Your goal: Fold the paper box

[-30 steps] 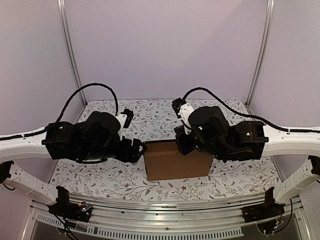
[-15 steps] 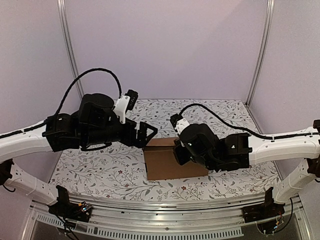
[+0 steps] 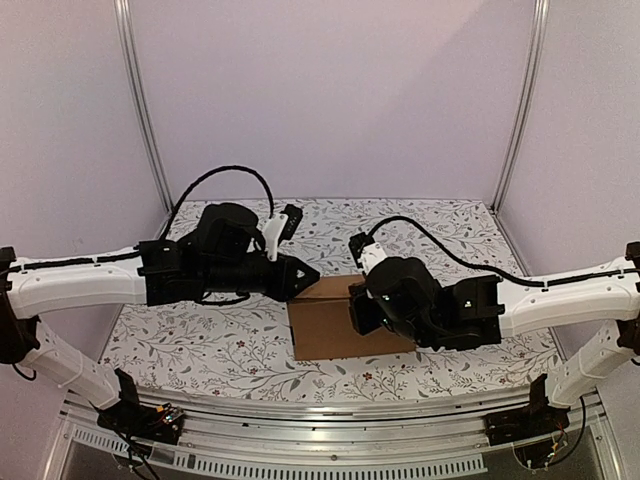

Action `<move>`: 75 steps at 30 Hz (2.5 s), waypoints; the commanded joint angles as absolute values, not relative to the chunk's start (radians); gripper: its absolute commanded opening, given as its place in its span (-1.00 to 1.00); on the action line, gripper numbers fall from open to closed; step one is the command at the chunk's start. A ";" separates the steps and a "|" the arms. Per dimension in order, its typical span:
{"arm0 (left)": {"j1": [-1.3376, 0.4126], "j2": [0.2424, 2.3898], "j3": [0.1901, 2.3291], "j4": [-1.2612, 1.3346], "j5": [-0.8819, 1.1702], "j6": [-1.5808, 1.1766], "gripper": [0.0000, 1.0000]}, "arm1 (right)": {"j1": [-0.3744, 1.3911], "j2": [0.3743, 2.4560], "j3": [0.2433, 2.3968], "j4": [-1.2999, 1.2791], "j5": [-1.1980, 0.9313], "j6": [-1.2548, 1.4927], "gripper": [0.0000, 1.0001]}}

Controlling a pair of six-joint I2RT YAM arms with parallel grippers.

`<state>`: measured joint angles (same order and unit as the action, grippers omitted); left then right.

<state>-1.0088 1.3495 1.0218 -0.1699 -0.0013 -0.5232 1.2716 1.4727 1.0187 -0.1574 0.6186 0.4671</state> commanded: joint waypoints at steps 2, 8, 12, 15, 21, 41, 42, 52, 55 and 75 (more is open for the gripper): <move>-0.984 1.333 0.862 -0.086 0.061 -0.588 -0.94 | 1.273 1.488 0.967 -0.281 0.587 0.478 -1.00; -0.974 1.330 0.681 0.034 0.043 -0.627 -1.00 | 1.272 1.482 0.966 -0.283 0.576 0.476 -1.00; -0.974 1.321 0.667 0.035 0.041 -0.620 -1.00 | 1.273 1.467 0.975 -0.283 0.562 0.472 -1.00; -0.974 1.314 0.674 0.022 0.035 -0.606 -1.00 | 1.270 1.435 0.997 -0.287 0.549 0.449 -1.00; -0.974 1.307 0.665 0.032 0.048 -0.598 -1.00 | 1.229 1.336 1.046 -0.316 0.460 0.377 -1.00; -0.974 1.313 0.648 0.051 0.066 -0.608 -1.00 | 0.804 1.061 0.879 -0.312 -0.053 0.275 -1.00; -0.974 1.314 0.650 0.050 0.066 -0.608 -1.00 | 0.785 1.055 0.856 -0.296 -0.076 0.285 -1.00; -0.974 1.324 0.653 0.040 0.059 -0.610 -1.00 | 0.745 0.994 0.495 -0.123 -0.072 0.393 -1.00; -0.974 1.330 0.656 0.038 0.059 -0.610 -1.00 | 0.745 0.949 0.403 -0.106 -0.049 0.430 -1.00; -0.974 1.342 0.686 0.015 0.066 -0.603 -1.00 | 0.744 0.872 0.727 -0.208 -0.116 0.360 -1.00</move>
<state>-0.9871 1.3136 0.7208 0.2127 0.0742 -0.6136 0.7494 0.8421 0.6930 -0.1696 -0.0746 0.3832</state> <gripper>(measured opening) 0.003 0.005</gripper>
